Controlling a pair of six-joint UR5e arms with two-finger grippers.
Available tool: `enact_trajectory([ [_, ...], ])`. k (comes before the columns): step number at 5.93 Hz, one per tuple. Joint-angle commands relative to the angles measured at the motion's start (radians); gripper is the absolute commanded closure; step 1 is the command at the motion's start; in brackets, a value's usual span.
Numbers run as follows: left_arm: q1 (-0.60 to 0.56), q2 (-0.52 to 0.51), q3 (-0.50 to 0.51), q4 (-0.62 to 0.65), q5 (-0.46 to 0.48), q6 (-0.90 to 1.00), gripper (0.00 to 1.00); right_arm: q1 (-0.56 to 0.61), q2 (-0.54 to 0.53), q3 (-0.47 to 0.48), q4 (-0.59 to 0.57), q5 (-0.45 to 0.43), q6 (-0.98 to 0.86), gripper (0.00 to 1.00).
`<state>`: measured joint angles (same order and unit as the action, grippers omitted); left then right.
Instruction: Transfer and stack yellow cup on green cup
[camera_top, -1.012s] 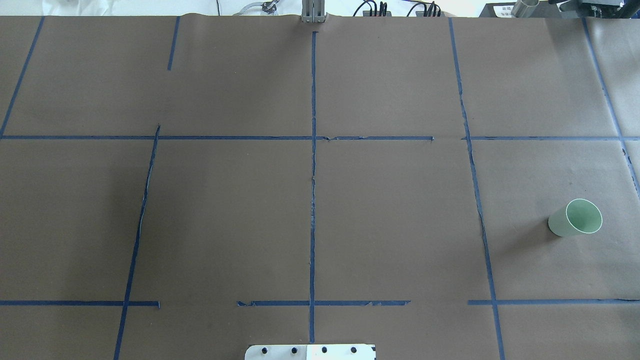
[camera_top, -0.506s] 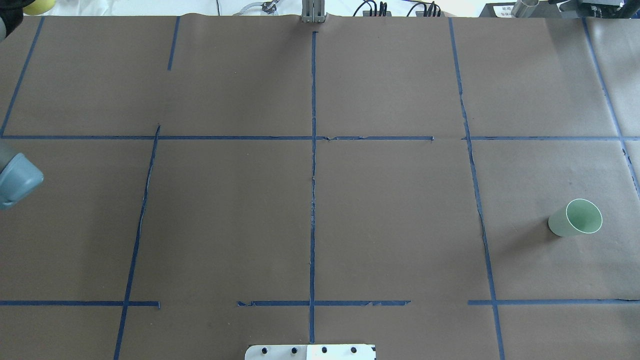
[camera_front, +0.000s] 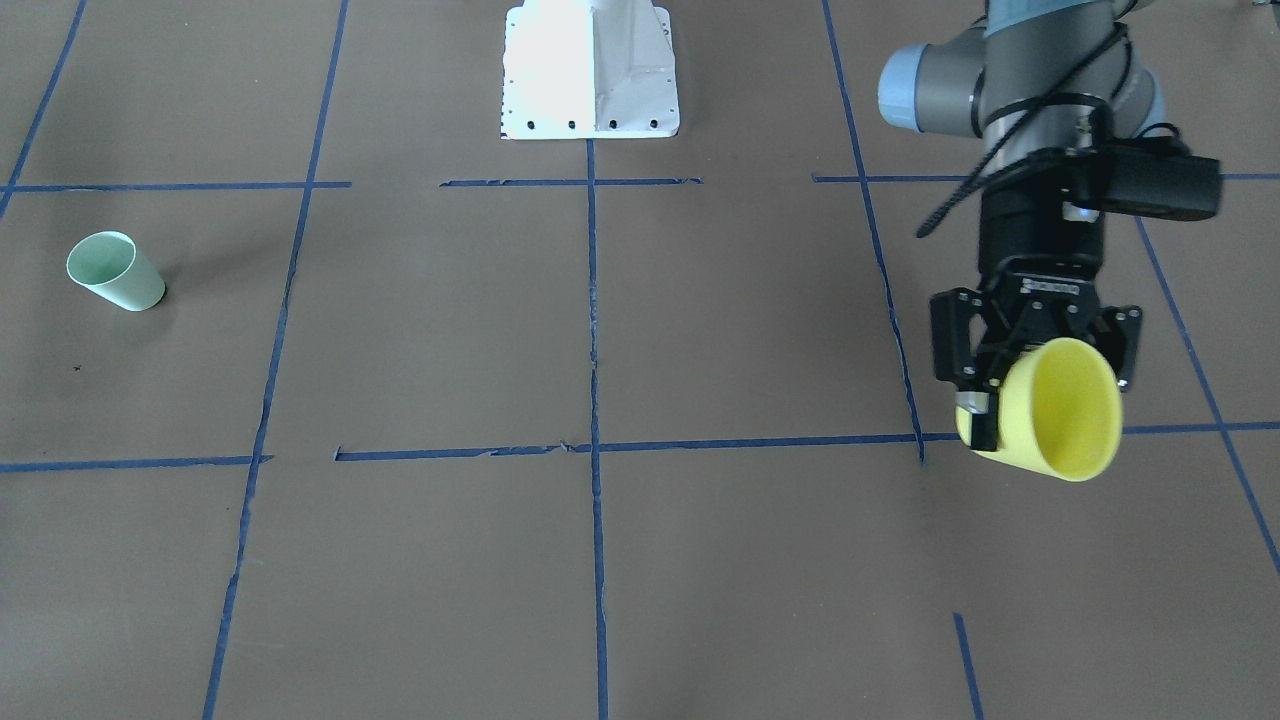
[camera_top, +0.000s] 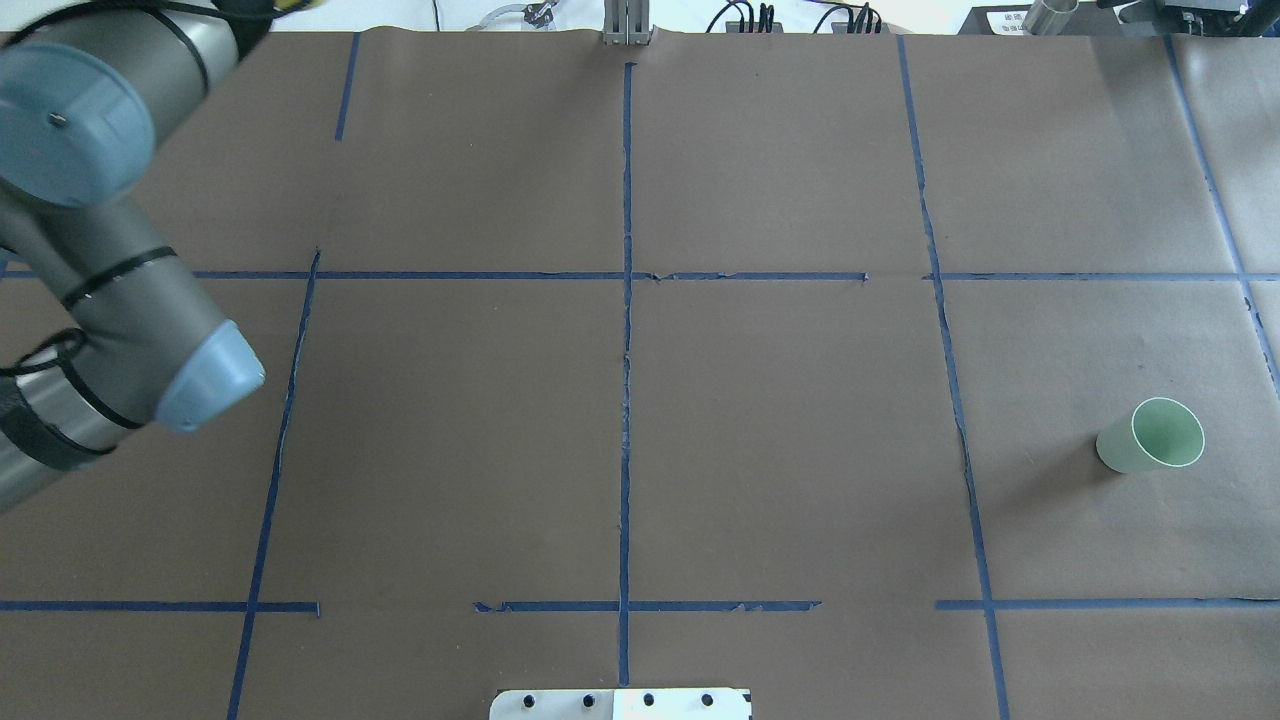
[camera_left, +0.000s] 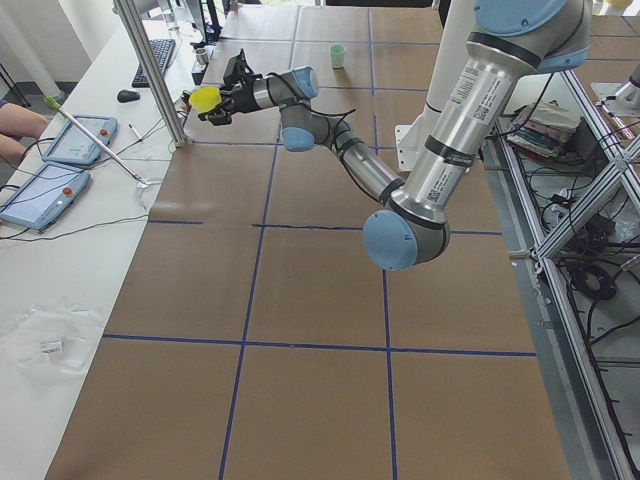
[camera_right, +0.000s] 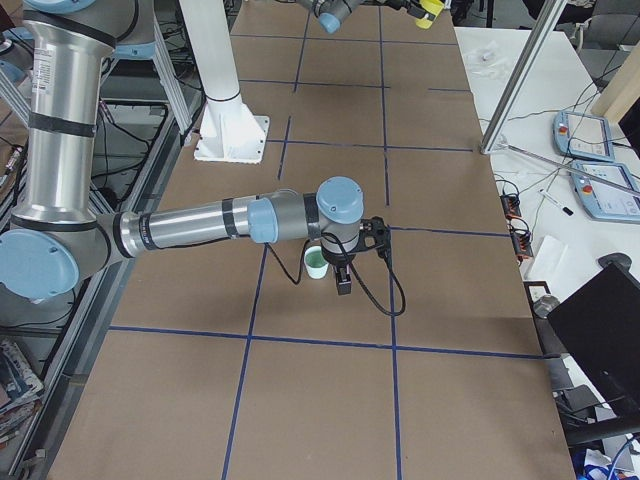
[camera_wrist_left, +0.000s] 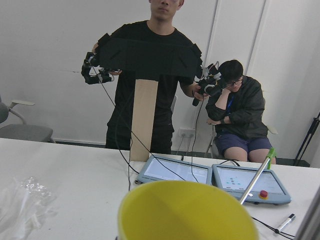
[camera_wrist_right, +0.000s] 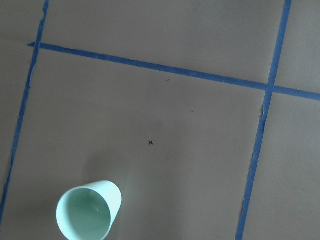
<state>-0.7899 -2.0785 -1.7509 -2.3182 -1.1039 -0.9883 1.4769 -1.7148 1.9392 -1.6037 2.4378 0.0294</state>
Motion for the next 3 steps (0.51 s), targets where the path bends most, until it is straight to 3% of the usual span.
enact_trajectory([
  [1,0.203,-0.113,0.072,0.006,0.295,0.007,0.65,-0.039,0.164,0.004,-0.011,0.006,0.174,0.00],
  [3,0.305,-0.217,0.206,0.013,0.486,0.007,0.65,-0.160,0.307,0.006,-0.019,0.004,0.380,0.00],
])
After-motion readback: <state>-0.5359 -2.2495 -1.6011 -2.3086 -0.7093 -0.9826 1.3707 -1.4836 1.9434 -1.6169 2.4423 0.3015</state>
